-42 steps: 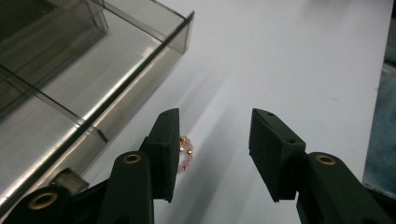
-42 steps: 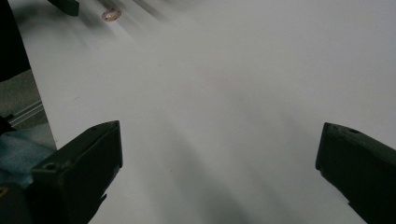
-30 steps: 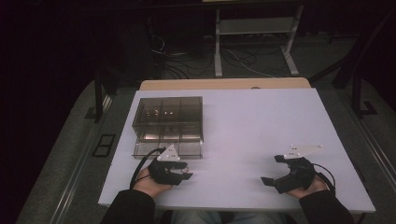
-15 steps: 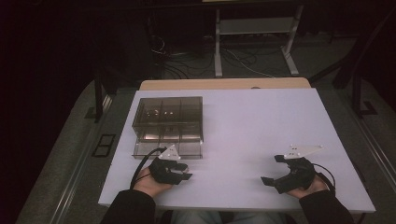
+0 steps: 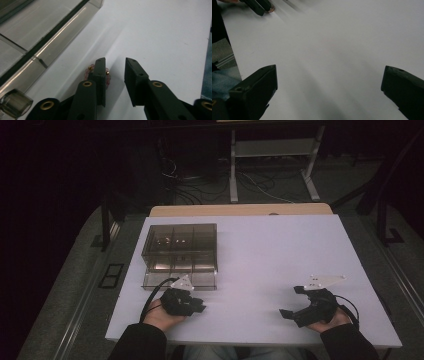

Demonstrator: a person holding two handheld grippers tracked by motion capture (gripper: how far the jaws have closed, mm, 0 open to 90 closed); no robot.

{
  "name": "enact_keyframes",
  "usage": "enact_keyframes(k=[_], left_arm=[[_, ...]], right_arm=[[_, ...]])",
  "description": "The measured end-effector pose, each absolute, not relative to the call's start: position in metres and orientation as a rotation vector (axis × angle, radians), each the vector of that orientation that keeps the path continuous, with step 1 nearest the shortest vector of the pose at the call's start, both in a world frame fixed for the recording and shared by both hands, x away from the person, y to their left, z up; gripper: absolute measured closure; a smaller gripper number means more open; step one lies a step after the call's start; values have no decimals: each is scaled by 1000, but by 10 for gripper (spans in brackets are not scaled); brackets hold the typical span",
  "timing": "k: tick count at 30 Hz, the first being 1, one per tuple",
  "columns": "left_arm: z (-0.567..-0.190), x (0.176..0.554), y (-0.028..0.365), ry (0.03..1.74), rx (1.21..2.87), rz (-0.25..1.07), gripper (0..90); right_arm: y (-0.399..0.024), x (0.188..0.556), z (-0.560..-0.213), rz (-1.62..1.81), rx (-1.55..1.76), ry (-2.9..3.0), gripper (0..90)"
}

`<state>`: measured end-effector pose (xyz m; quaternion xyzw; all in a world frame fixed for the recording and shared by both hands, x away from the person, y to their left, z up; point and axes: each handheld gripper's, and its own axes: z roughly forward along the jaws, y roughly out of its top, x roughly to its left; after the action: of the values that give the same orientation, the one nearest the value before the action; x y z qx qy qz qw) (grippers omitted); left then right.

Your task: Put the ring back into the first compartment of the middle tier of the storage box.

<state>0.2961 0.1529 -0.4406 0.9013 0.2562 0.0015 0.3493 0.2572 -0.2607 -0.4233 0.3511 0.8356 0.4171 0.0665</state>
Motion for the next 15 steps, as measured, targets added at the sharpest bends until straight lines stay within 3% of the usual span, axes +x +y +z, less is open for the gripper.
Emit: enact_keyframes(k=[6, 15], left_arm=[[-439, 297, 150, 686, 2370, 55, 842], [-439, 296, 149, 696, 2369, 59, 856]], right_arm=[[-261, 257, -423, 1258, 1059, 2519, 0], [-260, 256, -422, 1266, 1049, 2519, 0]])
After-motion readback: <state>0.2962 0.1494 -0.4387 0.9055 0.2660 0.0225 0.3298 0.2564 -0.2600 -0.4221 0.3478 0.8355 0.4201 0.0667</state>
